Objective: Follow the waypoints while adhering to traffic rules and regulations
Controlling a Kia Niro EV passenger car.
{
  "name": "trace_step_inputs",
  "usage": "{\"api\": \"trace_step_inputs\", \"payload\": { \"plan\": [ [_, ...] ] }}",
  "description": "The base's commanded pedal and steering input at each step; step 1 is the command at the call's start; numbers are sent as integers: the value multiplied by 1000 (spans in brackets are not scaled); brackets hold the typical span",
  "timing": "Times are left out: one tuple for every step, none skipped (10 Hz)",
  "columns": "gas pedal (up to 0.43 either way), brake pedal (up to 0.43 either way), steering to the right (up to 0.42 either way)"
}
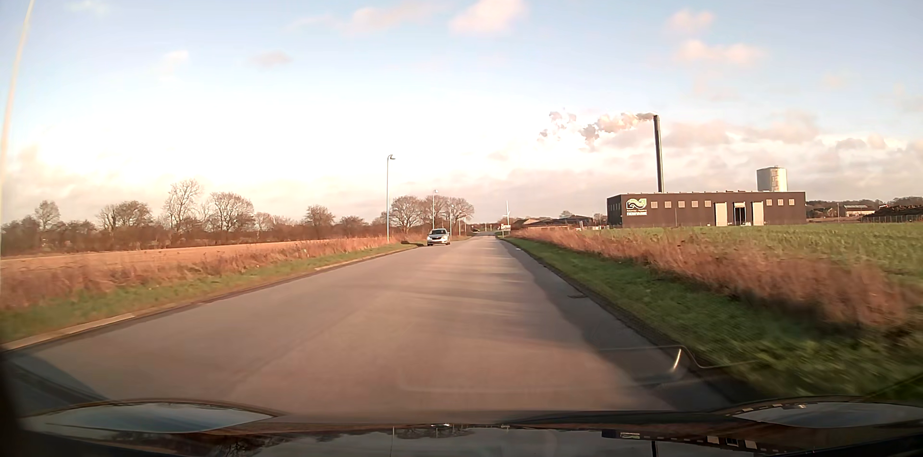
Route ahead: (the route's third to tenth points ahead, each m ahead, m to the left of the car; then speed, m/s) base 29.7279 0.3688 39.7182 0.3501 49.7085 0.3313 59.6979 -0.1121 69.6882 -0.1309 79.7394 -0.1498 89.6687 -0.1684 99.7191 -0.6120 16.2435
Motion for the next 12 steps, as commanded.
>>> {"api": "trace_step_inputs", "payload": {
  "plan": [
    [189, 0, 0],
    [189, 0, 0],
    [169, 0, 0],
    [169, 0, 0],
    [157, 0, 0],
    [157, 0, 0],
    [150, 0, 0],
    [150, 0, 0],
    [150, 0, 0],
    [150, 0, 1],
    [150, 0, 1],
    [150, 0, 1]
  ]
}}
